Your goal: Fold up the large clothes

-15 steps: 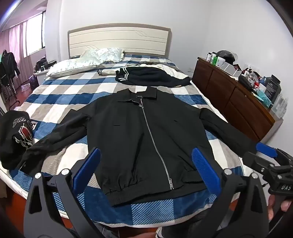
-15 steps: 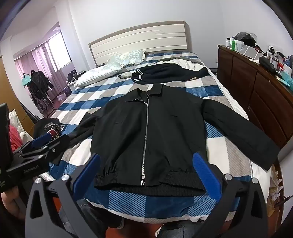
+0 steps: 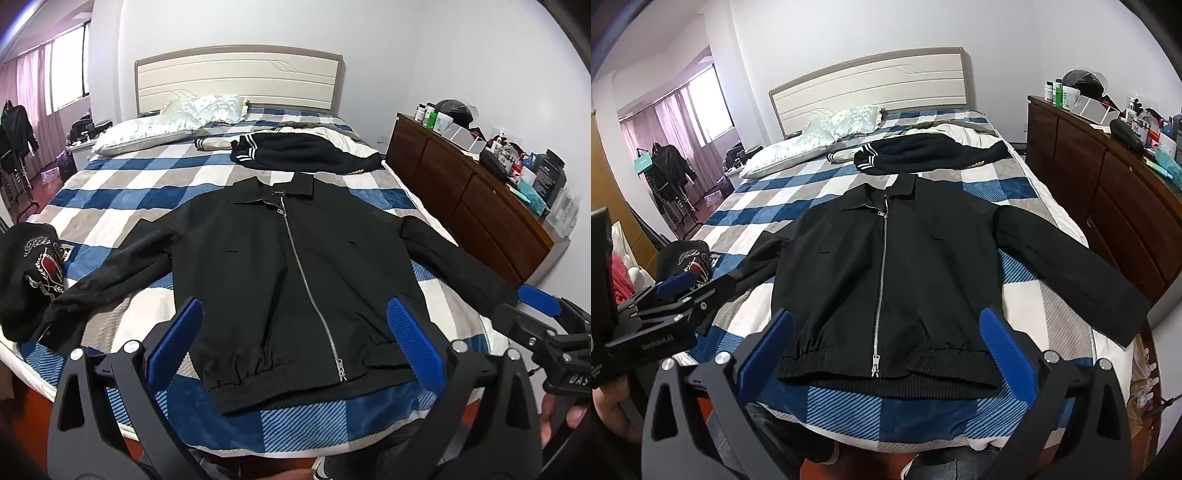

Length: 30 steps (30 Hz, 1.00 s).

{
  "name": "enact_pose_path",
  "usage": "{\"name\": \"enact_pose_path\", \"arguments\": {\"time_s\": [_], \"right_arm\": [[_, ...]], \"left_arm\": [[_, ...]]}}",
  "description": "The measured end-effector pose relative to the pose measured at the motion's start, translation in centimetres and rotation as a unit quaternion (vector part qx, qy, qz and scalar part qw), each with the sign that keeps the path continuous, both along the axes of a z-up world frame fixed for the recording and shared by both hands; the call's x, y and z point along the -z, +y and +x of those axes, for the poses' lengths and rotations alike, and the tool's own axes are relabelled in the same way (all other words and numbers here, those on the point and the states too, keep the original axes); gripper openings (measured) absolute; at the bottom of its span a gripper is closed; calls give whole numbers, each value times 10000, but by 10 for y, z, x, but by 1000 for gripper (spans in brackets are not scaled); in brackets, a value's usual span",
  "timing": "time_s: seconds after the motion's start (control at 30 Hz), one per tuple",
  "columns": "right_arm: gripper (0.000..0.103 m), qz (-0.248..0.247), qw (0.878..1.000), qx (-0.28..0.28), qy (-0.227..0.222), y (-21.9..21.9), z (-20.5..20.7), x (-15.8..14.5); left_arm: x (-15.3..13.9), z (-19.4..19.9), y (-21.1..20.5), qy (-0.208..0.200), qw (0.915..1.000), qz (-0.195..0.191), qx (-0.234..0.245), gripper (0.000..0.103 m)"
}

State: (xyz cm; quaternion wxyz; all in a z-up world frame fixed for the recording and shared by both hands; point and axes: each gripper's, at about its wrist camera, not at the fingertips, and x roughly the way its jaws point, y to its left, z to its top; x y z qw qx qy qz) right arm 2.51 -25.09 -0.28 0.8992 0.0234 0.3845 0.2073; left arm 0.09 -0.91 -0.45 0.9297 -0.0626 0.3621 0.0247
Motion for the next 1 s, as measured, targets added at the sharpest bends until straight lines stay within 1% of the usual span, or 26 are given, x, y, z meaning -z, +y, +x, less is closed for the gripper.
{"name": "enact_pose_path", "arguments": {"time_s": [0.03, 0.2, 0.43, 1.0], "right_arm": [[99, 13, 10000, -5, 19, -1, 1, -2], [99, 63, 10000, 30, -27, -11, 4, -14], [99, 58, 10000, 47, -19, -12, 1, -4], [99, 90, 9999, 35, -34, -10, -1, 0]], "left_arm": [[-4, 1, 3, -5, 10000, -44, -2, 98], [-6, 0, 1, -22, 10000, -27, 56, 98], [-7, 1, 0, 8, 10000, -54, 50, 98], [-8, 1, -2, 75, 9999, -66, 65, 98]]}}
